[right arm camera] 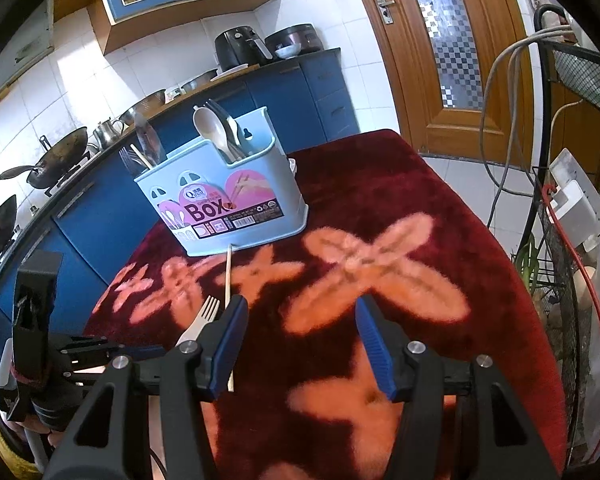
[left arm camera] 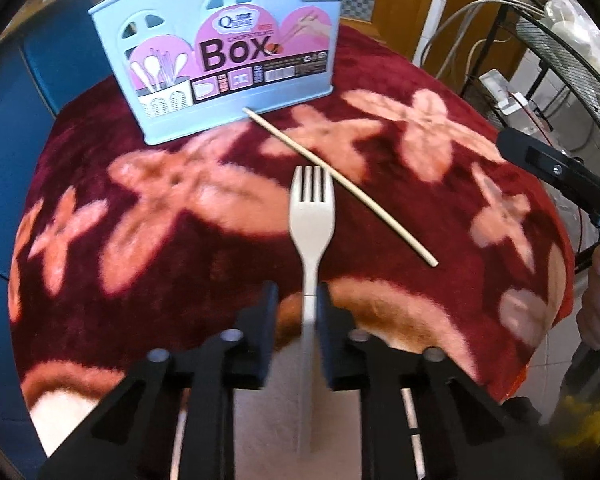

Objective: Organize utensils
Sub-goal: 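Grasp the white plastic fork with the left gripper while the right lowers around a wooden chopstick, then lift the white fork with the left tool while the right closes on the chopstick and lifts it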

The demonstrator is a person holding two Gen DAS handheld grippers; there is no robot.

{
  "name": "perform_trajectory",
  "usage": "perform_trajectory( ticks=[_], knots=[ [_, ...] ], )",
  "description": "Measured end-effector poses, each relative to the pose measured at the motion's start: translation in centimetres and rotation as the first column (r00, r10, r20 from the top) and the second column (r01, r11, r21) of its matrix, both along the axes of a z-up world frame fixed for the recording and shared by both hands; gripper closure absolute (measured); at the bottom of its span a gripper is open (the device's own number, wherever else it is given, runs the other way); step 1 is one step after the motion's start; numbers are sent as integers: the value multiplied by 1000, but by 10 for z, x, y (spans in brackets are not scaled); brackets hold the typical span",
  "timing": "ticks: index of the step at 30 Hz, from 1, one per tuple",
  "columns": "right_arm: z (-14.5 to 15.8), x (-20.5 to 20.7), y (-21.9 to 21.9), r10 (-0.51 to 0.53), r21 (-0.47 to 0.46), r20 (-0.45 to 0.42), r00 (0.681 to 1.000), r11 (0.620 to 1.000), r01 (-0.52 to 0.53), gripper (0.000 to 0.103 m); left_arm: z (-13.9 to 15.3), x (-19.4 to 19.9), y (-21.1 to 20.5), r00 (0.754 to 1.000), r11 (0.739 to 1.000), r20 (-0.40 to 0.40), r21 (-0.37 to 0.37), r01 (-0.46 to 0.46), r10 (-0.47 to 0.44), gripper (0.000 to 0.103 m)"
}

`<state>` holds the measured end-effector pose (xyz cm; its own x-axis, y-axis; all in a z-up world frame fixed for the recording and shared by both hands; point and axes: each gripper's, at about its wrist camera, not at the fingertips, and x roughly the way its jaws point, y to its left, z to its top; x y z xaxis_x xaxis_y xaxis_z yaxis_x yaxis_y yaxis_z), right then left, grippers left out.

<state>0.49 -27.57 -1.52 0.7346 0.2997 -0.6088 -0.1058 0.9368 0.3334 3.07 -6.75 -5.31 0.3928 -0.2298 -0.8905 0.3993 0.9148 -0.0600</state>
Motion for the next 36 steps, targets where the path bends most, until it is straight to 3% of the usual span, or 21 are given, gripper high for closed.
perform_trajectory(
  ticks=[1, 5, 11, 25, 36],
  knots=[
    [0, 0, 0, 1, 1, -2, 1000, 1000, -1, 44, 0, 0, 0, 1000, 1000, -3, -13, 7, -7, 98],
    [0, 3, 4, 9, -11, -13, 1000, 1000, -9, 44, 3, -1, 4, 1000, 999, 16, -50, -7, 8, 99],
    [2, 9, 19, 32, -55, -30, 999, 998, -34, 44, 16, 6, 33, 993, 988, 57, -117, -97, 104, 99],
    [-7, 50, 80, 192, -145, -162, 968, 965, -216, 44, 32, 15, 99, 935, 948, 189, -173, -268, 299, 99],
    [-23, 82, 111, 253, -181, -292, 922, 932, -313, 71, 28, 18, 124, 912, 920, 192, -224, -320, 364, 99]
  ],
)
